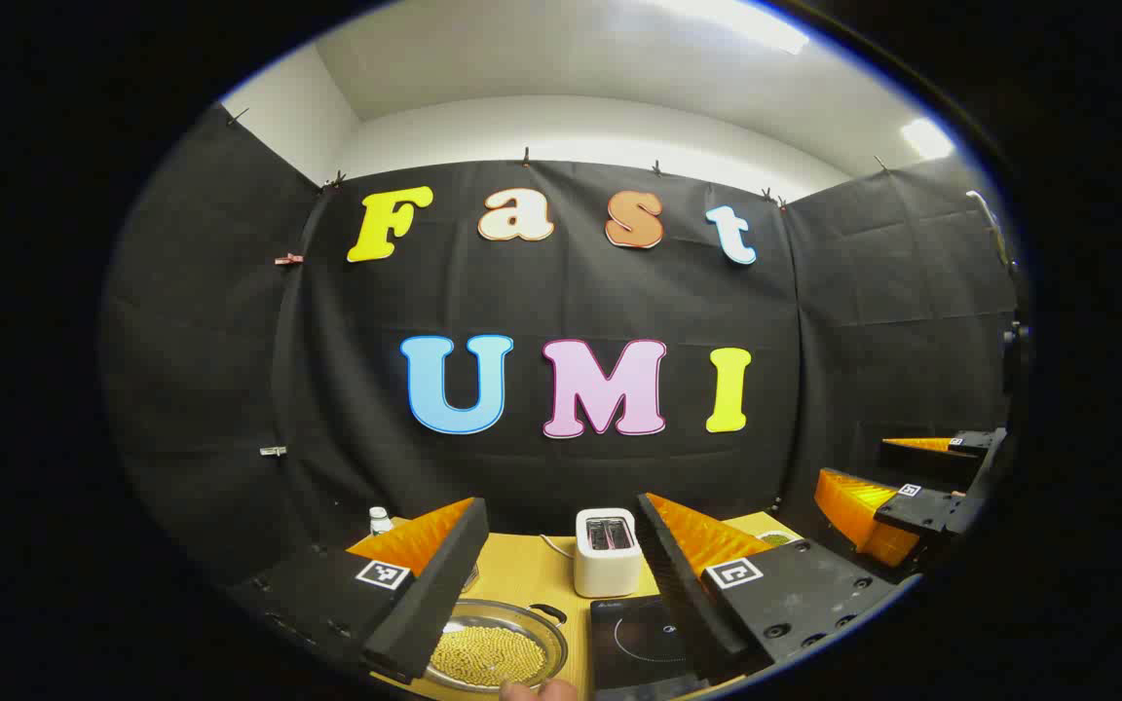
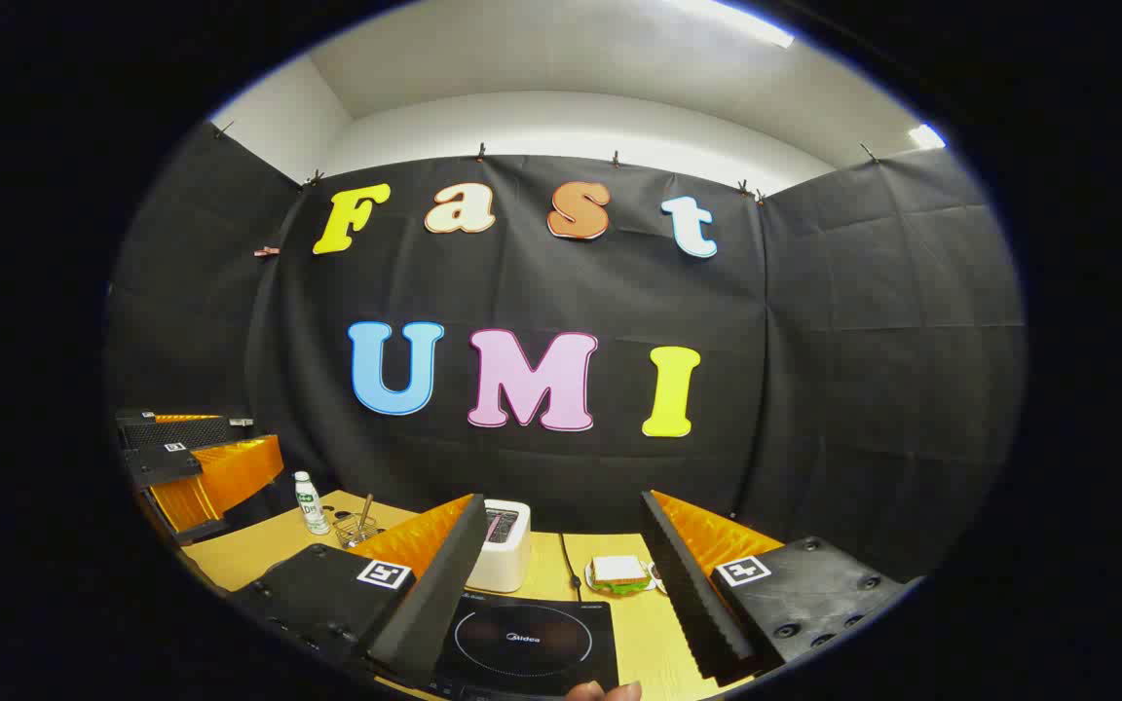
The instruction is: First push the handle of the pot to place it horizontally, then grasp the pot with both hands and set it on the induction cooktop.
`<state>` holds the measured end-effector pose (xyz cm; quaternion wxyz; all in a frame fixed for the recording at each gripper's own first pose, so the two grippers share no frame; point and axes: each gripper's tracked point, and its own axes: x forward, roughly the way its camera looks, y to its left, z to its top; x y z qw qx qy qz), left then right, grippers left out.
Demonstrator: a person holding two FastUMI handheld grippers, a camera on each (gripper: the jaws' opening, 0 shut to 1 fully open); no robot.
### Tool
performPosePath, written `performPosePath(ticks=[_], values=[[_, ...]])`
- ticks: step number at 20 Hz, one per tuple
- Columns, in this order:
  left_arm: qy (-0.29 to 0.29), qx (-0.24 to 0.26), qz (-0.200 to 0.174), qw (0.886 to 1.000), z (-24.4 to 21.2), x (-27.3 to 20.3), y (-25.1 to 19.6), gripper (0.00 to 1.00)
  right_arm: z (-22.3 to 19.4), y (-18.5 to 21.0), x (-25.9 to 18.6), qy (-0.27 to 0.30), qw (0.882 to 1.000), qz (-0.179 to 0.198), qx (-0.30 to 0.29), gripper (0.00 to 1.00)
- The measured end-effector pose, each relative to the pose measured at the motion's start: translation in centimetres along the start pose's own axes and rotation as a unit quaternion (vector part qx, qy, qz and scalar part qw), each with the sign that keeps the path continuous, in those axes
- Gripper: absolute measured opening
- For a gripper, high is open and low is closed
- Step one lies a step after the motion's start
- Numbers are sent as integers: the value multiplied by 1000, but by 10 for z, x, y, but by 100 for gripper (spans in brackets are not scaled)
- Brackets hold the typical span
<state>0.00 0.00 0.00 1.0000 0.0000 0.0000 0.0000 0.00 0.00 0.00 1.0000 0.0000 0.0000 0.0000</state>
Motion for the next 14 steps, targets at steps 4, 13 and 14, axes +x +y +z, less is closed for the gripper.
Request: performPosePath(ticks=[4,13,14], values=[[3,-3,0,1000,-1,3,0,95,2,2,-1,-2,1000,3,2,97],[18,-28,-2,999,-16,17,6,95,-6,-4,2,15,1000,-13,-1,97],[18,-29,-1,999,-18,19,9,95,-6,-5,2,14,1000,-15,-5,97]])
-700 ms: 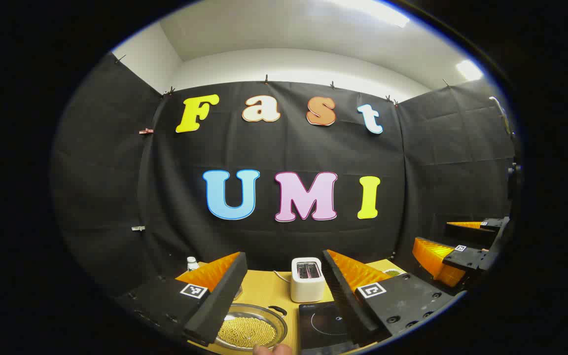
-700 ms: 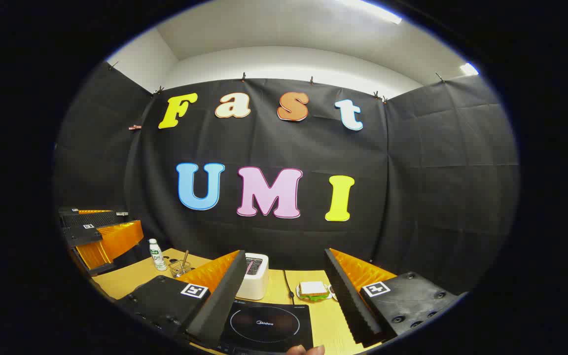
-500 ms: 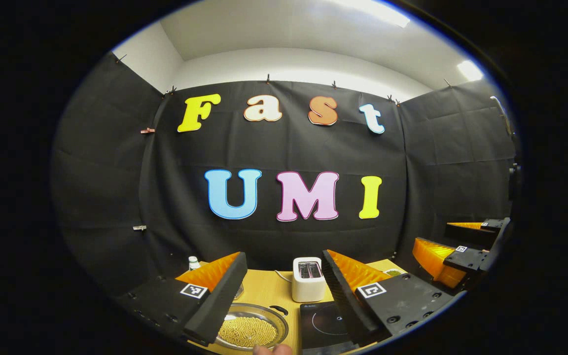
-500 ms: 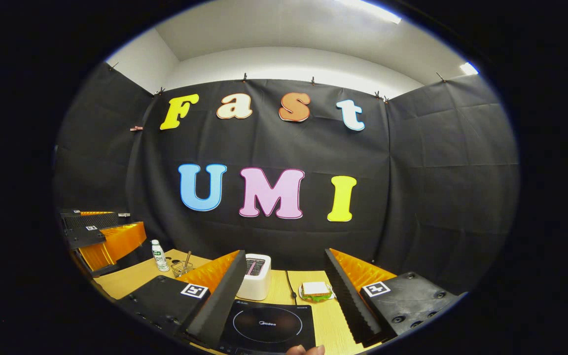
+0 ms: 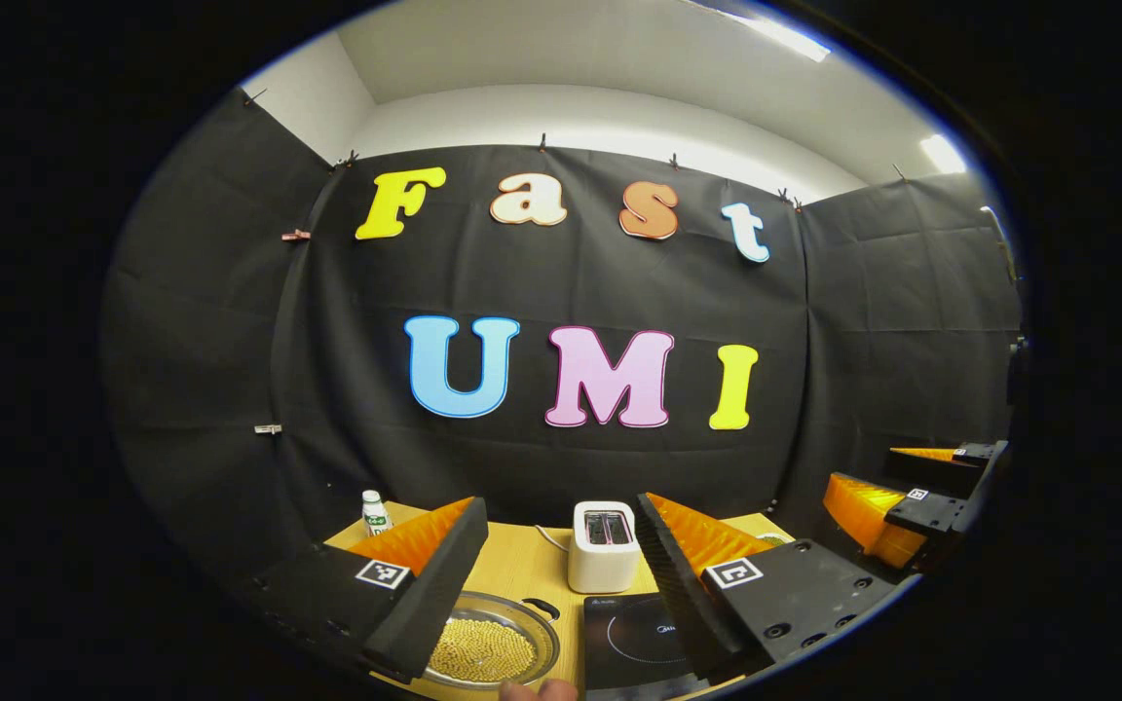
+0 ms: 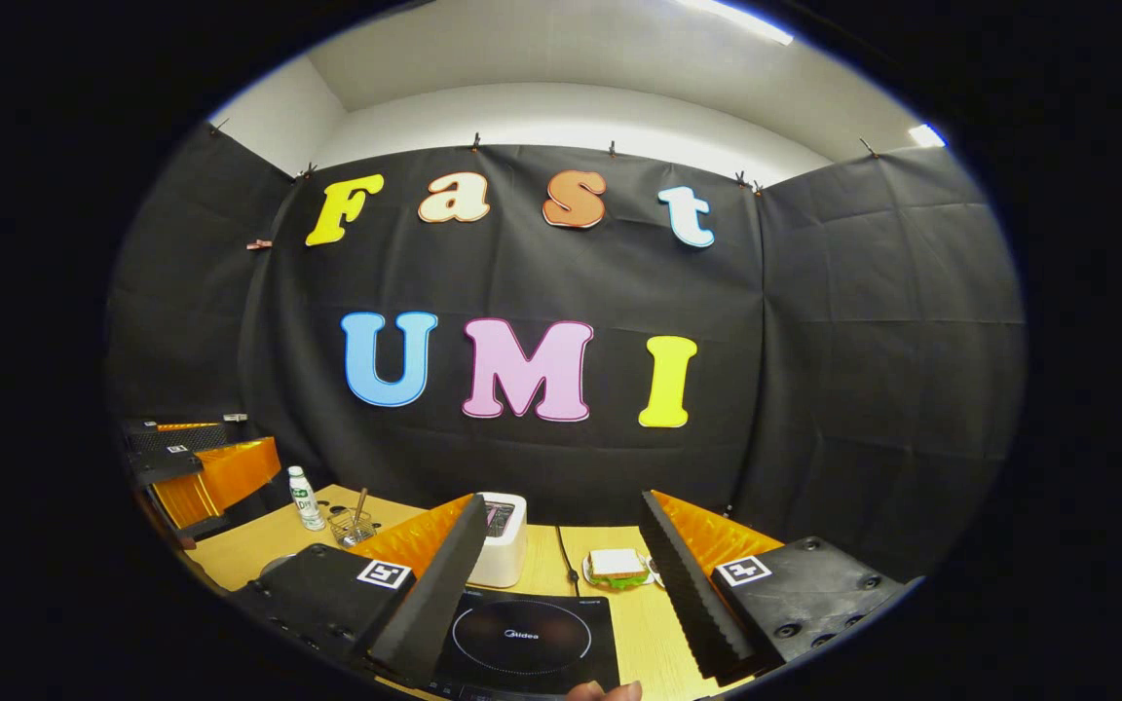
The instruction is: First push the handle of the pot to place it horizontally, then grasp the pot with both hands and set it on the induction cooktop.
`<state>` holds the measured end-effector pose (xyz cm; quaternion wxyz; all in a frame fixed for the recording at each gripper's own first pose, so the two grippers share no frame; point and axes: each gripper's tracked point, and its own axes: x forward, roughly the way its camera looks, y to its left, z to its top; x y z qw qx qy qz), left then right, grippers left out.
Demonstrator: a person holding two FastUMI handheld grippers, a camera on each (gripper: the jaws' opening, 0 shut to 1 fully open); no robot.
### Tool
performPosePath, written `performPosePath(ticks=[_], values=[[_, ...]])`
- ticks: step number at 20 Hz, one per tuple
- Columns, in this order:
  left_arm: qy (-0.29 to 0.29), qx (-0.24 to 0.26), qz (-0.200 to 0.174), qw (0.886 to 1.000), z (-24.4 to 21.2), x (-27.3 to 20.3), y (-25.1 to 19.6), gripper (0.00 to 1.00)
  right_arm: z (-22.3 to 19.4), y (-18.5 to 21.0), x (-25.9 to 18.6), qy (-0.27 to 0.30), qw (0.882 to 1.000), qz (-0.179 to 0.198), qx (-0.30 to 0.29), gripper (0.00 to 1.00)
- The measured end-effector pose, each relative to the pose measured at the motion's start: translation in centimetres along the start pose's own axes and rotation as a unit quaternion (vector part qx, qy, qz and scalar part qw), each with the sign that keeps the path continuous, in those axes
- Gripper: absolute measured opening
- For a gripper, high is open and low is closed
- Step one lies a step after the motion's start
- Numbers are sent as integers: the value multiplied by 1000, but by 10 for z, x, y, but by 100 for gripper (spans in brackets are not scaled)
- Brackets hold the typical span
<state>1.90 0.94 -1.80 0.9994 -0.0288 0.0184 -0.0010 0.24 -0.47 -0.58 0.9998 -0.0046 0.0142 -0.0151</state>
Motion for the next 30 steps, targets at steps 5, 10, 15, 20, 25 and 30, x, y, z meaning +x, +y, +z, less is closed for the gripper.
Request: performPosePath(ticks=[5,10,15,20,25,30], values=[[4,-8,9,1000,-6,2,17,95,2,-1,1,3,1000,0,-7,97],[-10,8,4,1000,-5,-14,27,94,5,0,4,-5,1000,5,-6,97],[14,8,-22,1000,-24,-30,18,37,5,1,4,-11,1000,9,-9,97],[88,46,-21,995,-69,-39,22,5,4,3,3,-11,1000,15,-12,97],[168,37,-41,984,-116,-57,35,5,3,5,1,-7,999,25,-18,97],[303,31,-68,950,-191,-83,59,5,-4,2,1,5,999,29,-22,97]])
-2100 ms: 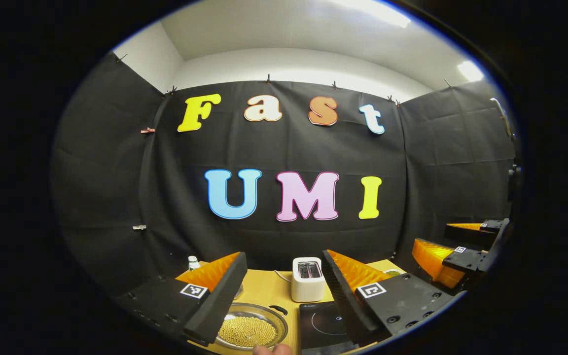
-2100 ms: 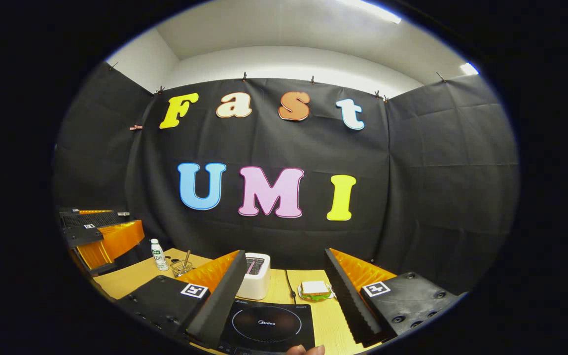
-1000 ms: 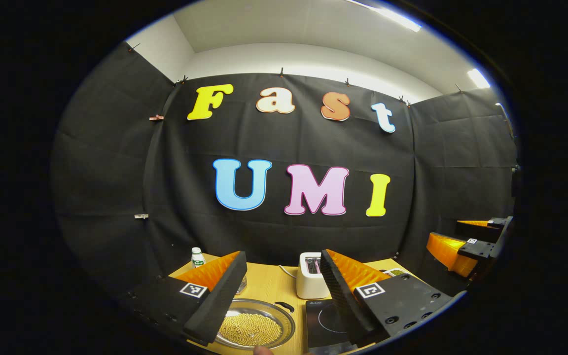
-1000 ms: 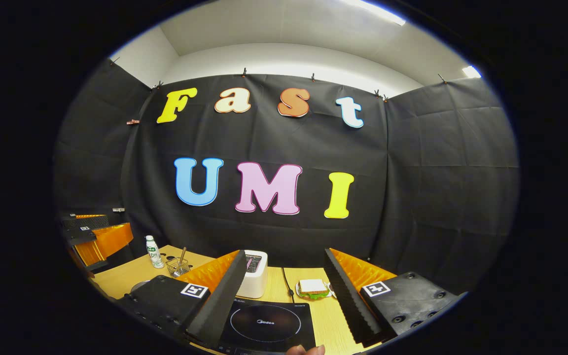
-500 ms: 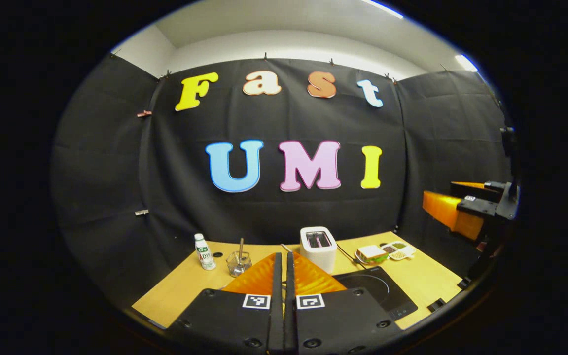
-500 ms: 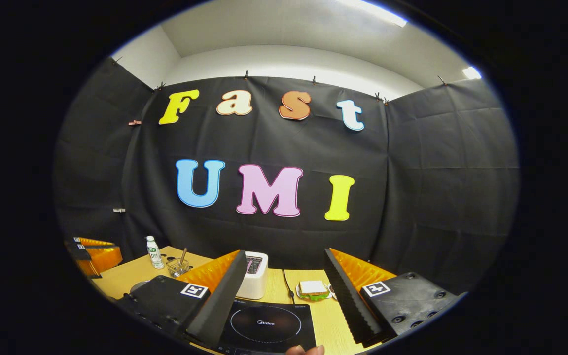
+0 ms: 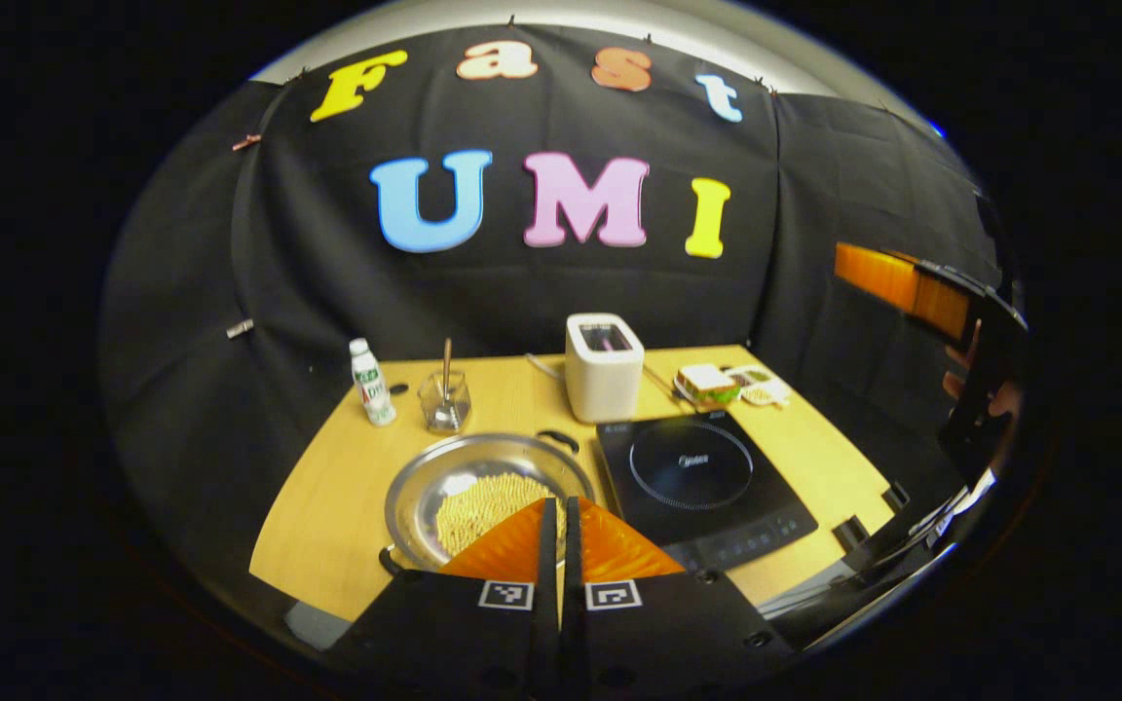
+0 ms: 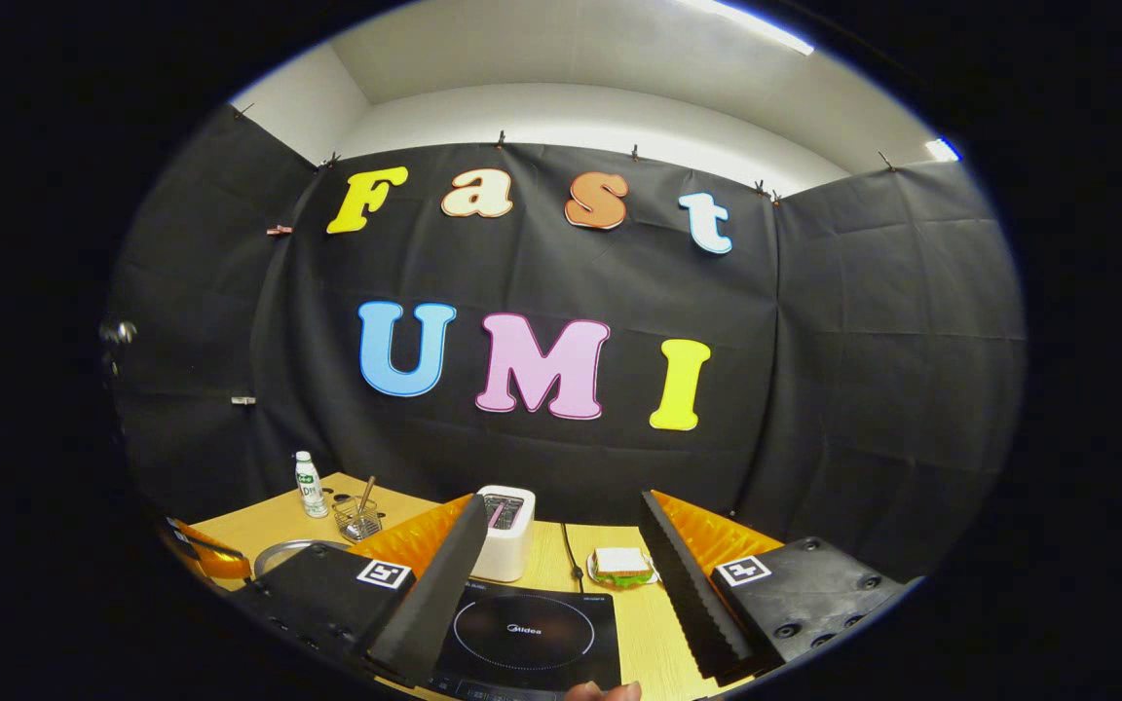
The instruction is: First push the handle of the pot to place it horizontally, then grasp the pot with both hands and set it on the induction cooktop.
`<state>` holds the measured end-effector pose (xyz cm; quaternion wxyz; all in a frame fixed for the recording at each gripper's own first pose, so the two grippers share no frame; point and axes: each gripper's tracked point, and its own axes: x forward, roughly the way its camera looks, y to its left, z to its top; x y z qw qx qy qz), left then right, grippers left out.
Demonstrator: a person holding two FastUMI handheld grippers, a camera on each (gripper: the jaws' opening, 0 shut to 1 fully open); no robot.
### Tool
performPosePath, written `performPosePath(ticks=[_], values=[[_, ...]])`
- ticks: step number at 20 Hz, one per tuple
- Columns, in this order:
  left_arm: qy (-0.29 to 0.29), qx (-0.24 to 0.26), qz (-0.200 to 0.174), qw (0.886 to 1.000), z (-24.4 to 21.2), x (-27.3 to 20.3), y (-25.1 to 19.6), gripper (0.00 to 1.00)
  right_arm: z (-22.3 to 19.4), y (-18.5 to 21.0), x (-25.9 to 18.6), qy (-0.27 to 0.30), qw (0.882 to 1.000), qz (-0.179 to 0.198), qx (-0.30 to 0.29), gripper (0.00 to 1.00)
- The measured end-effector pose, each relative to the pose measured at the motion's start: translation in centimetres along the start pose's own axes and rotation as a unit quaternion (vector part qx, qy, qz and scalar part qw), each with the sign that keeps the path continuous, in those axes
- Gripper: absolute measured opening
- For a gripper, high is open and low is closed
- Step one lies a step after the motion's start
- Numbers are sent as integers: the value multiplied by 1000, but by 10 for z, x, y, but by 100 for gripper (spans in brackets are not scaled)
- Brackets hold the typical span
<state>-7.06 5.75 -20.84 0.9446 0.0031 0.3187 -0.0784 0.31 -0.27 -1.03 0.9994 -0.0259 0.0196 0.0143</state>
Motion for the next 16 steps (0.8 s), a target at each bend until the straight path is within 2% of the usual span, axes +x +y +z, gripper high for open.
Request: performPosePath(ticks=[3,7,10,14,16], values=[[85,-44,-15,995,-45,9,8,5,-1,0,-1,1,1000,1,-3,97],[190,-99,-3,977,-107,16,28,5,-5,-2,0,5,1000,-2,-1,97],[223,-135,3,965,-126,19,49,5,-7,-3,0,8,1000,-4,-1,97],[236,-169,27,957,-138,40,79,5,-11,-6,-1,14,1000,-8,-2,98],[251,-191,39,948,-146,50,94,5,-13,-8,0,17,1000,-12,-3,97]])
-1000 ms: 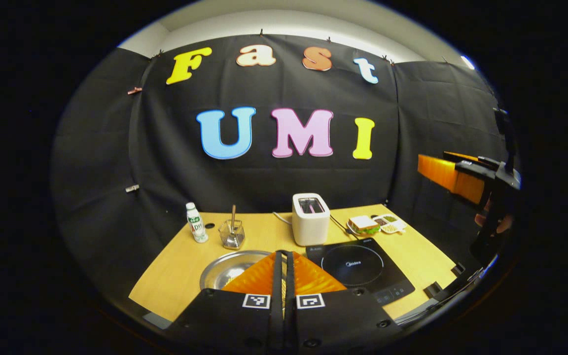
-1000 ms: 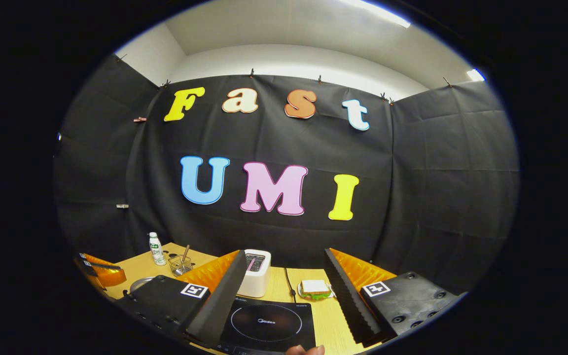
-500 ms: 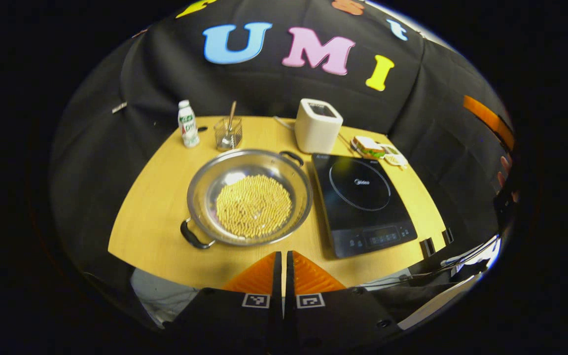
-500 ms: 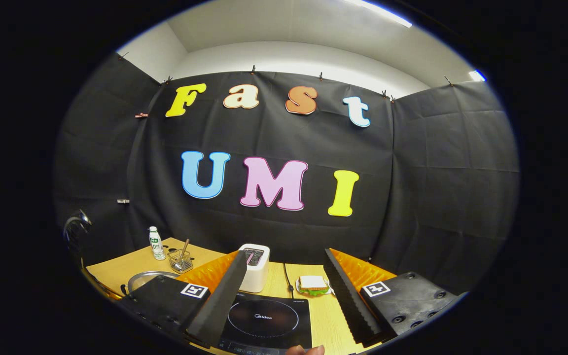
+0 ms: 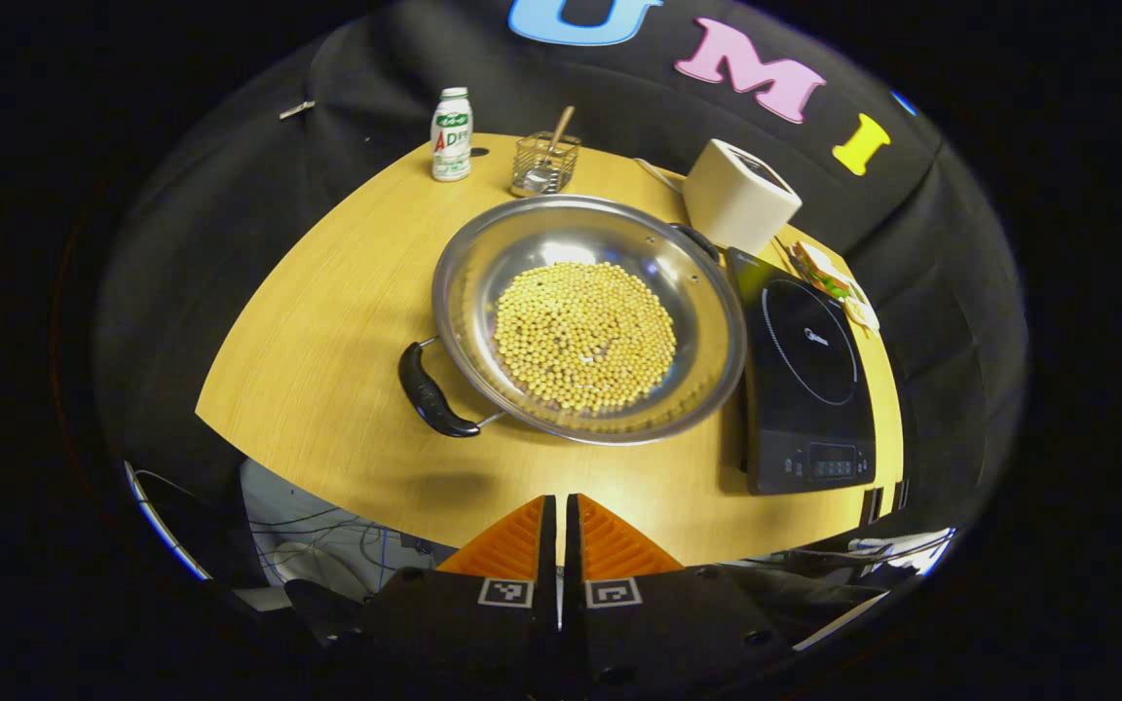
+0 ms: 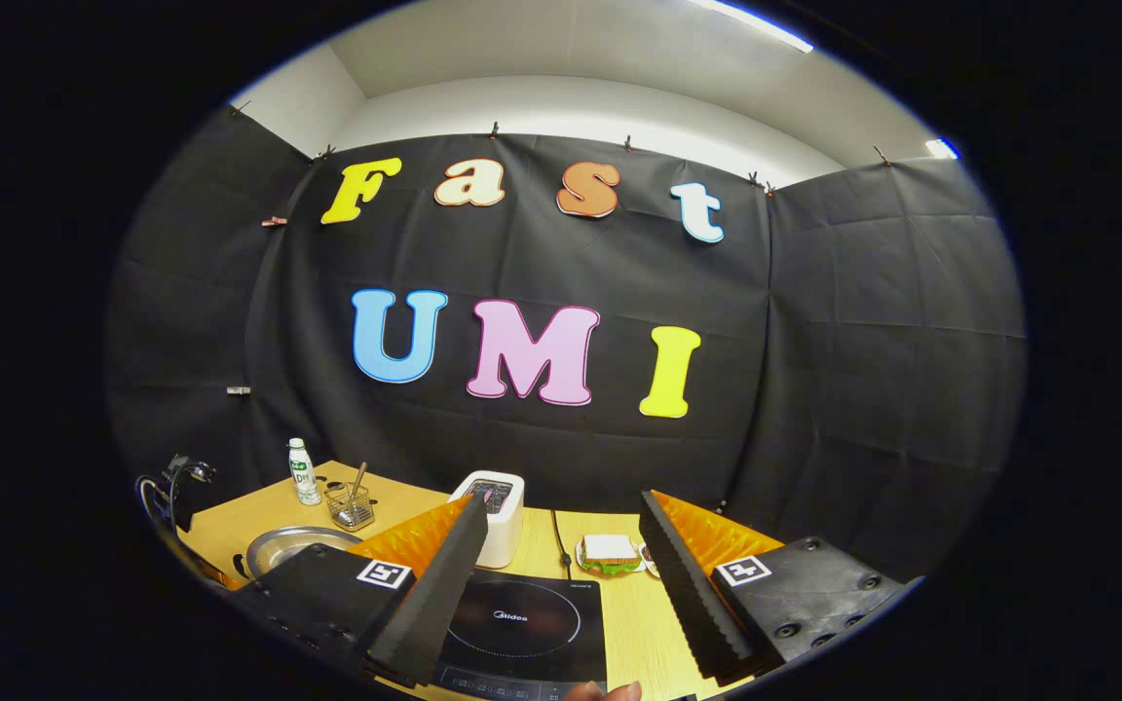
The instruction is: First push the handle of the pot to place it horizontally, then grasp the pot with both hands and set it on the induction cooktop.
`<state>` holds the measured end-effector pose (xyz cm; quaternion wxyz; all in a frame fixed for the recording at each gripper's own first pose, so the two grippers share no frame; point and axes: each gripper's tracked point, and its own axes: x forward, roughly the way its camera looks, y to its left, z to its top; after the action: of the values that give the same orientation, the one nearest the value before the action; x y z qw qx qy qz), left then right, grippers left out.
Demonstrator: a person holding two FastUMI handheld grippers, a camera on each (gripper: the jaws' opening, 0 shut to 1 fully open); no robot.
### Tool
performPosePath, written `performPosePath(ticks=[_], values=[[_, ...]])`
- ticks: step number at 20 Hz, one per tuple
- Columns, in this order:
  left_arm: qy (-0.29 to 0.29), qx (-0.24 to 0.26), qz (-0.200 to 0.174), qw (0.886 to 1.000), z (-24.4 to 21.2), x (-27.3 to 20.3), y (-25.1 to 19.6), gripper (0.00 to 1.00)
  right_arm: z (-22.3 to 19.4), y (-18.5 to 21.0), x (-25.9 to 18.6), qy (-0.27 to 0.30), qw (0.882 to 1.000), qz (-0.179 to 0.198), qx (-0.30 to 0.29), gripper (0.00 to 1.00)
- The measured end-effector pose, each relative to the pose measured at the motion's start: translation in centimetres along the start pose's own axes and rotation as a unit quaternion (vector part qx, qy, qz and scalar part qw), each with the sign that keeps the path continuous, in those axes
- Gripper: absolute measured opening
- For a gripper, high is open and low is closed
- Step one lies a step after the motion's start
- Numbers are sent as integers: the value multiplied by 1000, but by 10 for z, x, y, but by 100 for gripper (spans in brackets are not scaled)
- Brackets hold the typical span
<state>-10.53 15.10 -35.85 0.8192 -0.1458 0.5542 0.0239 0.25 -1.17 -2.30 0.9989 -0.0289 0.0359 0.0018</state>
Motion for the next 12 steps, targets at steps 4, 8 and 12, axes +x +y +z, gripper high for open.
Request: performPosePath(ticks=[4,8,12], values=[[17,-47,17,999,12,24,22,5,-4,-3,1,4,1000,-9,1,97],[23,-83,21,996,24,34,35,5,-9,-8,1,12,1000,-14,-1,97],[27,-107,25,994,30,43,49,5,-11,-9,0,17,1000,-20,-1,97]])
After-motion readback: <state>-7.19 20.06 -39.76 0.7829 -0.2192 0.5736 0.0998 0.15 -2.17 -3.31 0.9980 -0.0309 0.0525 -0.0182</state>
